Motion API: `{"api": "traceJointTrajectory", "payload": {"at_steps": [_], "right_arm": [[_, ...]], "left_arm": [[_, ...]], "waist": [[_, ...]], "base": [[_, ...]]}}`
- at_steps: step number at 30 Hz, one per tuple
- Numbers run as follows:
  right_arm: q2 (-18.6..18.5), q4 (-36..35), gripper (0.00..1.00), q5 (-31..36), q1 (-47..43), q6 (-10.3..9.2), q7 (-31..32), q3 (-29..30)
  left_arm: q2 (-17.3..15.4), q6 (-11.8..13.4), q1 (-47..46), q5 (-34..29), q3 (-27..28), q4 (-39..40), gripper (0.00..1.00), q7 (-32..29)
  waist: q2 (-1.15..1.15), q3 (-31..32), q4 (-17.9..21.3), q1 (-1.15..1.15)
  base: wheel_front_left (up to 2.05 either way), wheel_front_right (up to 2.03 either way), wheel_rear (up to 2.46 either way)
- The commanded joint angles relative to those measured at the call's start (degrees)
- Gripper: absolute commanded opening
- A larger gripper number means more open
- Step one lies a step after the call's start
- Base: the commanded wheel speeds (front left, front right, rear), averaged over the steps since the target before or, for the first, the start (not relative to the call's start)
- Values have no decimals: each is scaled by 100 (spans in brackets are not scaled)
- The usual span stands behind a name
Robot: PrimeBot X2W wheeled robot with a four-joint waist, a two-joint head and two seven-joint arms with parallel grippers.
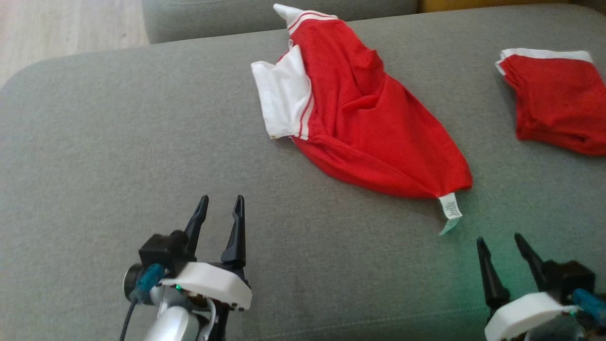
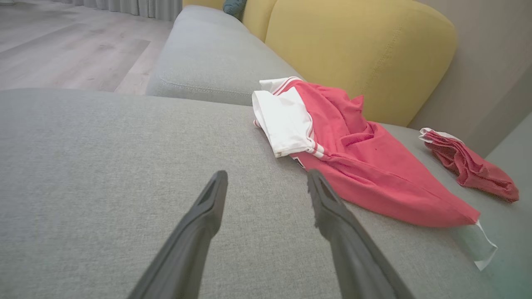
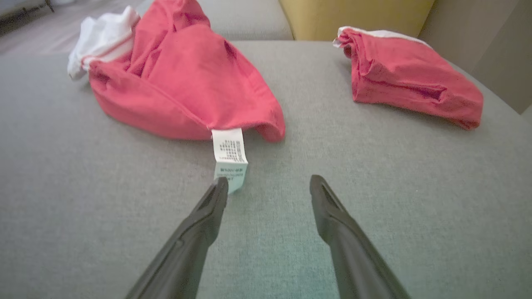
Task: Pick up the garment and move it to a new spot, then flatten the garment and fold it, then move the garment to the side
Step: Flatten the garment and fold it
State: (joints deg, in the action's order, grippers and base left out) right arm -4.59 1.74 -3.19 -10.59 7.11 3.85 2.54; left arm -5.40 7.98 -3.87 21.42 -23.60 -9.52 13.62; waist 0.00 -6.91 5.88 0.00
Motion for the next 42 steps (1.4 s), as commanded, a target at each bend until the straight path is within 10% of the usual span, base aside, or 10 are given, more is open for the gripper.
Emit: {"api": "traceJointTrajectory", "payload": {"at_steps": [1, 10, 33, 34, 35, 38, 41, 42], "right_arm": [[-114, -317, 100, -111, 294, 37, -102, -136], [-142, -1314, 100, -321, 853, 37, -371, -114], [166, -292, 100, -576, 2211, 37, -1347, -1119], [167, -276, 100, -573, 2223, 37, -1366, -1121], [168, -264, 100, -571, 2233, 37, -1387, -1118], [169, -227, 100, -585, 2242, 37, -1456, -1095], [169, -185, 100, -594, 2245, 37, -1491, -1067], [170, -179, 100, -597, 2252, 37, -1496, -1063]], "left_arm": [[-86, -36, -287, 22, 181, 120, 100, -28], [-22, -316, -1554, 227, 214, -938, 100, -441], [6, -812, -4009, 695, 608, -4008, 100, -284], [7, -836, -4059, 683, 591, -4057, 97, -252], [9, -870, -4110, 677, 580, -4087, 47, -207], [73, -1138, -4195, 826, 573, -4148, 22, -144], [129, -1240, -4253, 973, 581, -4245, 44, -126], [140, -1260, -4272, 992, 565, -4278, 70, -123]], "waist": [[0, 24, 92, 0], [0, -170, 481, 0], [0, -1131, 1230, 0], [0, -1144, 1240, 0], [0, -1156, 1245, 0], [0, -1169, 1231, 0], [0, -1163, 1200, 0], [0, -1164, 1191, 0]], "base": [[0, 0, 0], [0, 0, 0], [0, 0, 0], [0, 0, 0], [0, 0, 0], [0, 0, 0], [0, 0, 0], [0, 0, 0]]}}
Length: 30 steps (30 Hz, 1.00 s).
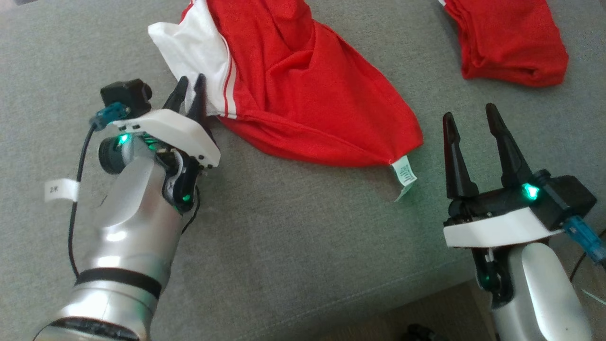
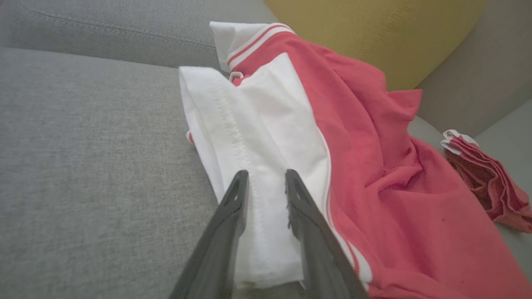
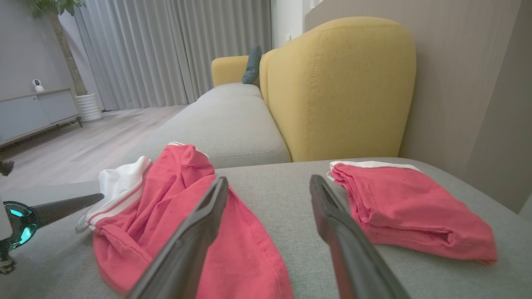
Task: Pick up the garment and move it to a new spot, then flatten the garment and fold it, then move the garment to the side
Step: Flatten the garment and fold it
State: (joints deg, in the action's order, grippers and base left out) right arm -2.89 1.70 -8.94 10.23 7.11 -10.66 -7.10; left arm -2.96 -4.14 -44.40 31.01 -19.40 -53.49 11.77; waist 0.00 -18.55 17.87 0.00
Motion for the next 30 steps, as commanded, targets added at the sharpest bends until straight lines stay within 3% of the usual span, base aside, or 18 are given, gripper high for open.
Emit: {"api": "traceJointTrajectory", "payload": {"at_steps": [1, 2, 13, 14, 16, 17, 25, 30], "right_arm": [[1, -171, 100, -29, 179, 37, -49, -96], [1, -169, 100, -34, 188, 37, -53, -99], [1, -97, 100, -76, 255, 37, -77, -180], [1, -90, 100, -79, 259, 37, -82, -184], [1, -78, 100, -85, 266, 37, -94, -184], [1, -72, 100, -86, 267, 37, -101, -176], [1, -36, 100, -59, 172, 37, -126, -11], [1, -61, 100, -5, 31, 37, -87, 98]], "left_arm": [[-93, -70, -237, 60, 133, 90, 95, 65], [-83, -87, -255, 83, 121, 65, 100, 70], [-6, -160, -393, 207, -236, -313, 100, -62], [-4, -159, -408, 211, -259, -354, 94, -60], [-1, -162, -437, 231, -295, -416, 39, -42], [0, -166, -452, 239, -312, -429, 3, -16], [3, 64, -415, 113, -342, -183, 0, 275], [-101, 400, 37, -141, -174, 664, 0, 318]], "waist": [[0, -2, -18, 0], [0, -6, -29, 0], [0, -63, 17, 0], [0, -65, 29, 0], [0, -67, 47, 0], [0, -65, 49, 0], [0, 94, -157, 0], [0, 299, -544, 0]], "base": [[0, 0, 0], [0, 0, 0], [0, 0, 0], [0, 0, 0], [0, 0, 0], [0, 0, 0], [0, 0, 0], [0, 0, 0]]}}
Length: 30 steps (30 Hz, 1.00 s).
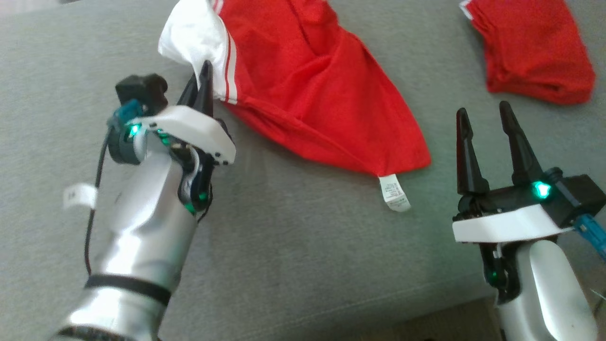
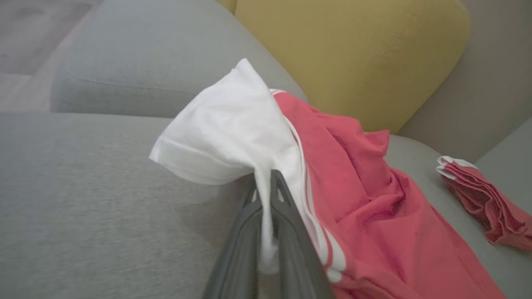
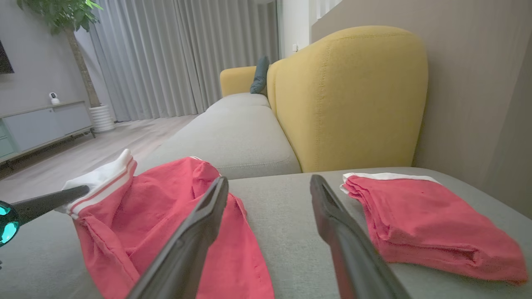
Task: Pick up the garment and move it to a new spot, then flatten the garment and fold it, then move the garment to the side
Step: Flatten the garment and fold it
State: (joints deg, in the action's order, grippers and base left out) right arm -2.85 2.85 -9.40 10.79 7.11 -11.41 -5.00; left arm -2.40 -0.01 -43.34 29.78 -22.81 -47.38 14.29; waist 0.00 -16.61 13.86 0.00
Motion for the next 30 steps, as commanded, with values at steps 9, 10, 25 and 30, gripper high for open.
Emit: {"api": "traceJointTrajectory", "payload": {"at_steps": [9, 10, 25, 30], "right_arm": [[-3, -239, 100, 116, -321, 37, 131, 41], [-3, -244, 100, 135, -352, 37, 153, 74], [-3, -286, 100, 228, -451, 37, 365, 204], [-3, -266, 100, 204, -494, 37, 369, 232]], "left_arm": [[-169, 702, 1911, -326, 515, 1819, 0, 70], [-153, 739, 2107, -286, 506, 1884, 0, 70], [-78, 1026, 3326, -145, 149, 2475, 47, 65], [-117, 1067, 3669, -183, -2, 2915, 54, -19]], "waist": [[0, 422, -879, 0], [0, 440, -948, 0], [0, 608, -1206, 0], [0, 694, -1193, 0]], "base": [[0, 0, 0], [0, 0, 0], [0, 0, 0], [0, 0, 0]]}}
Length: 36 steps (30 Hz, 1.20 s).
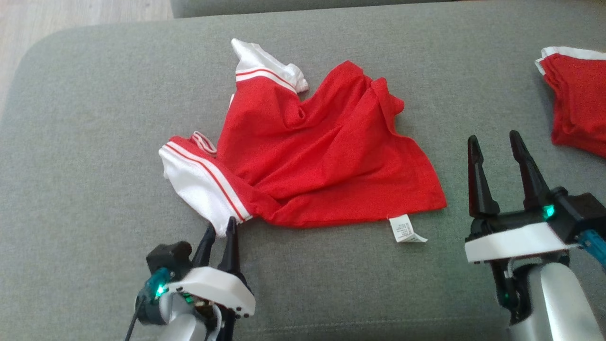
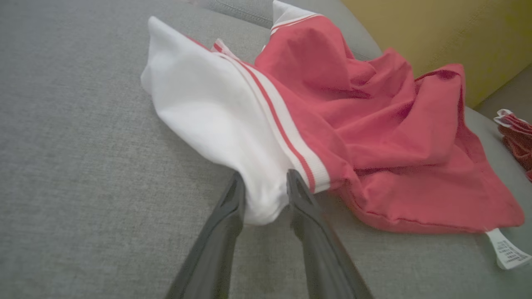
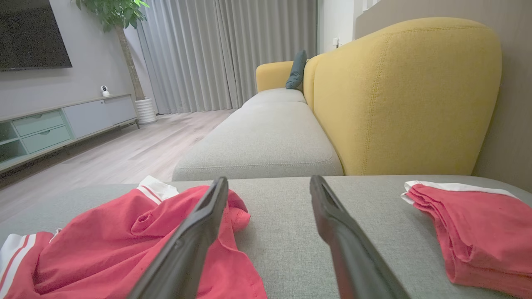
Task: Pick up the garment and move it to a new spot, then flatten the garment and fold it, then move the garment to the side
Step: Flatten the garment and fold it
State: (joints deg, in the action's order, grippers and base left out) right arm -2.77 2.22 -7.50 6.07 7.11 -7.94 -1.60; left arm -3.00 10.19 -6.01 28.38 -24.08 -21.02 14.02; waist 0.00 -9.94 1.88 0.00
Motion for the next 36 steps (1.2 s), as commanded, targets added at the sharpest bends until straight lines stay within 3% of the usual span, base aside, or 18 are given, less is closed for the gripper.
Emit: {"api": "traceJointTrajectory", "payload": {"at_steps": [1, 2, 3, 5, 10, 16, 23, 35, 36], "right_arm": [[-10, -203, 100, 12, -33, 37, 21, -96], [-10, -201, 100, 12, -44, 37, 21, -85], [-10, -201, 100, 12, -44, 37, 21, -85], [-10, -193, 100, 19, -69, 37, 31, -58], [-10, -41, 100, 161, -10, 37, 262, -69], [-64, 583, 100, 185, 589, 37, 790, -303], [-235, 2229, 100, 107, 1804, 37, 1423, -378], [-516, 4443, 100, -125, 3139, 37, 1879, -372], [-531, 4589, 96, -169, 3217, 37, 1893, -400]], "left_arm": [[-82, 66, -21, -59, 115, 392, 64, -1], [-116, 100, 11, -78, 119, 507, 80, -10], [-116, 100, 11, -78, 119, 507, 80, -10], [-207, 187, 41, -136, 151, 730, 100, -21], [-433, 379, 16, -320, 253, 1238, 100, -8], [-515, 428, -21, -515, 221, 1648, 100, 35], [-407, 404, 32, -531, 99, 1745, 100, 60], [-280, 333, 5, -510, 114, 1720, 100, 89], [-268, 323, -3, -512, 112, 1712, 100, 90]], "waist": [[0, 43, 5, 0], [0, 60, 8, 0], [0, 60, 8, 0], [0, 94, 11, 0], [0, 164, -13, 0], [0, 194, -218, 0], [0, 89, -817, 0], [0, -170, -1530, 0], [0, -194, -1571, 0]], "base": [[0, 0, 0], [0, 0, 0], [0, 0, 0], [0, 0, 0], [0, 0, 0], [0, 0, 0], [0, 0, 0], [0, 0, 0], [0, 0, 0]]}}
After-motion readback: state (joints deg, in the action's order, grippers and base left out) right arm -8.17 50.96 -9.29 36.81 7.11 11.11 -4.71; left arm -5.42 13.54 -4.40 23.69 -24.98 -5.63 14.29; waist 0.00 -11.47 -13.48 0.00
